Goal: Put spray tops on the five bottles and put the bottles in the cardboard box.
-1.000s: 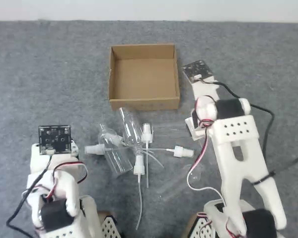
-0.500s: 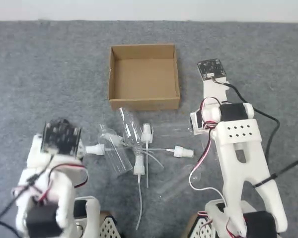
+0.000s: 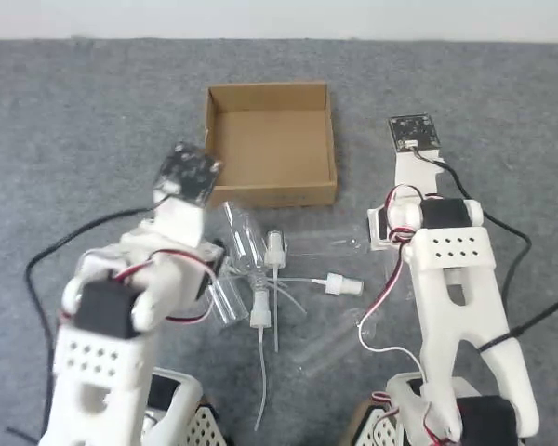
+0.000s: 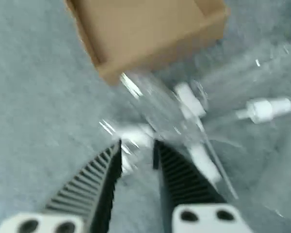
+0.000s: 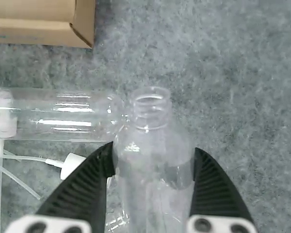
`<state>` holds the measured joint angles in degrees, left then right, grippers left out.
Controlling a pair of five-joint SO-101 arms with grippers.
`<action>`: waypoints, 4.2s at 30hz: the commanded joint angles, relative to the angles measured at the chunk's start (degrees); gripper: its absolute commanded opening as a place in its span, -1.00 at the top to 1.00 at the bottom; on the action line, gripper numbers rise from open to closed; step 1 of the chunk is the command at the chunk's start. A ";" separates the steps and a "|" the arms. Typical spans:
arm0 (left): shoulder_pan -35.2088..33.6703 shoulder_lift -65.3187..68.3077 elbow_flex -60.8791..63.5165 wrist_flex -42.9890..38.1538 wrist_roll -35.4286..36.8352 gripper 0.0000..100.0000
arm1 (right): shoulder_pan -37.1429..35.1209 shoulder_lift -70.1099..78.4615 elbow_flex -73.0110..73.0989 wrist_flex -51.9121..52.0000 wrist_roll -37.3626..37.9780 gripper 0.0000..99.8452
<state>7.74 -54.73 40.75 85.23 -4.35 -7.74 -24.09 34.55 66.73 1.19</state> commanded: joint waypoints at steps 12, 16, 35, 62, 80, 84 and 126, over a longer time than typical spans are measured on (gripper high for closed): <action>11.52 19.60 -3.30 -10.46 15.74 0.70 | 0.75 -3.47 -0.44 -1.27 -0.44 0.79; 12.13 25.32 -3.30 -14.86 18.99 0.70 | 0.75 -3.47 -0.44 -1.27 -0.44 0.79; 11.87 43.60 -3.56 -26.46 23.82 0.70 | 0.75 -3.47 -0.35 -1.27 -0.18 0.79; 11.69 66.29 -16.13 -26.29 25.85 0.91 | 0.75 -3.47 -0.35 -1.10 -0.09 0.79; 11.69 49.58 -13.23 -21.19 22.95 0.98 | 0.40 -3.47 -0.35 -0.75 0.00 0.79; 11.69 45.36 -11.82 -21.27 22.95 0.98 | 0.40 -3.82 -0.35 -0.66 0.00 0.79; 1.58 -1.23 -3.47 -26.73 22.95 0.98 | -6.73 -27.21 1.58 3.03 -0.35 0.79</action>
<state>9.67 -51.30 38.55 60.53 18.77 -12.57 -47.38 36.75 68.66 1.19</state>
